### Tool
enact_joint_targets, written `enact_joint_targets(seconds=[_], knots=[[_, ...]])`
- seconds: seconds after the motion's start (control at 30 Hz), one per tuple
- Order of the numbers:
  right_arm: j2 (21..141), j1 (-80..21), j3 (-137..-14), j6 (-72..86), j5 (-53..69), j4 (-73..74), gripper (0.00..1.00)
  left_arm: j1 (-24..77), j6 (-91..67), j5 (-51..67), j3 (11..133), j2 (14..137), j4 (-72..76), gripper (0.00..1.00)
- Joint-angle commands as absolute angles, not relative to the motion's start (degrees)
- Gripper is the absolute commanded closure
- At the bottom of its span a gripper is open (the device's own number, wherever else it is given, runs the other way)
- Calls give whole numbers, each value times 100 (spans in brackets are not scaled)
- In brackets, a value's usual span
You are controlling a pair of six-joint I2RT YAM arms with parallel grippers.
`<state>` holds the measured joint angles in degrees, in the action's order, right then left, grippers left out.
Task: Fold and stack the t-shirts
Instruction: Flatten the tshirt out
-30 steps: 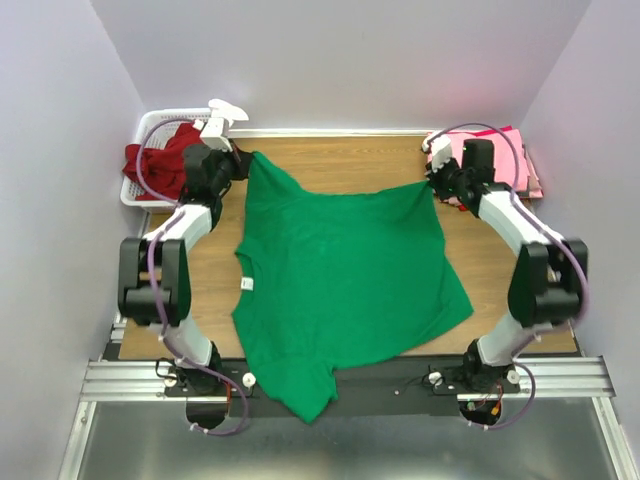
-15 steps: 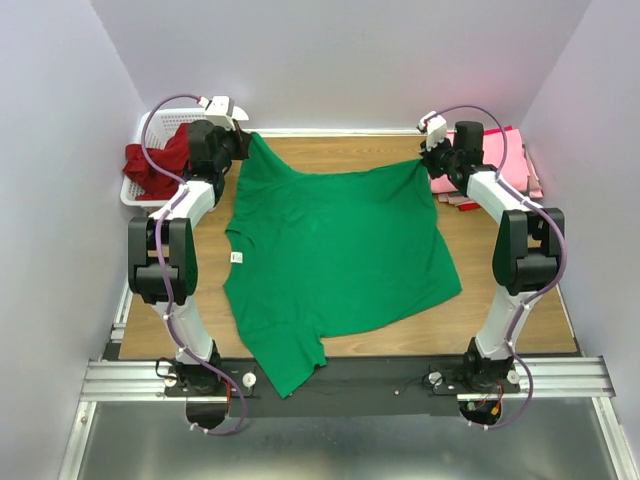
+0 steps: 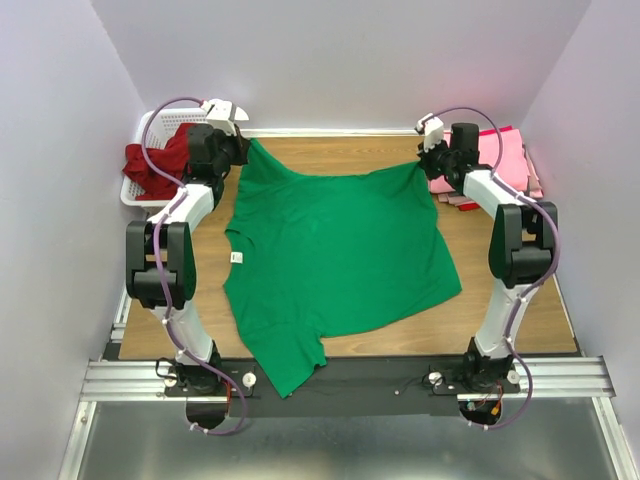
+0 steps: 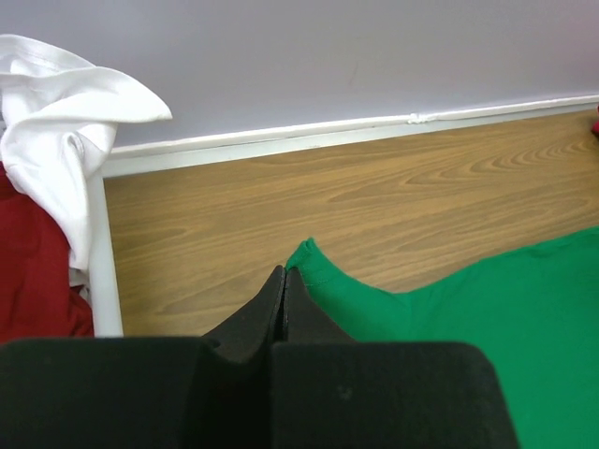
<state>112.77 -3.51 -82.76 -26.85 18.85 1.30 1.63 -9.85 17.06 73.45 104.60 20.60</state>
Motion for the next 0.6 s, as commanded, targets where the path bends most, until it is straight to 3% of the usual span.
enact_joint_targets(seconds=[0.0, 0.23, 0.57], knots=[[11689, -308, -8604, -2514, 1925, 53, 100, 176, -730, 1503, 7374, 10134, 2057, 100], [11883, -308, -8745, -2452, 1775, 62, 99, 176, -686, 1731, 7366, 10204, 1969, 100], [11180, -273, -8236, -2566, 1723, 53, 100, 185, -528, 1960, 7146, 10099, 1863, 100]])
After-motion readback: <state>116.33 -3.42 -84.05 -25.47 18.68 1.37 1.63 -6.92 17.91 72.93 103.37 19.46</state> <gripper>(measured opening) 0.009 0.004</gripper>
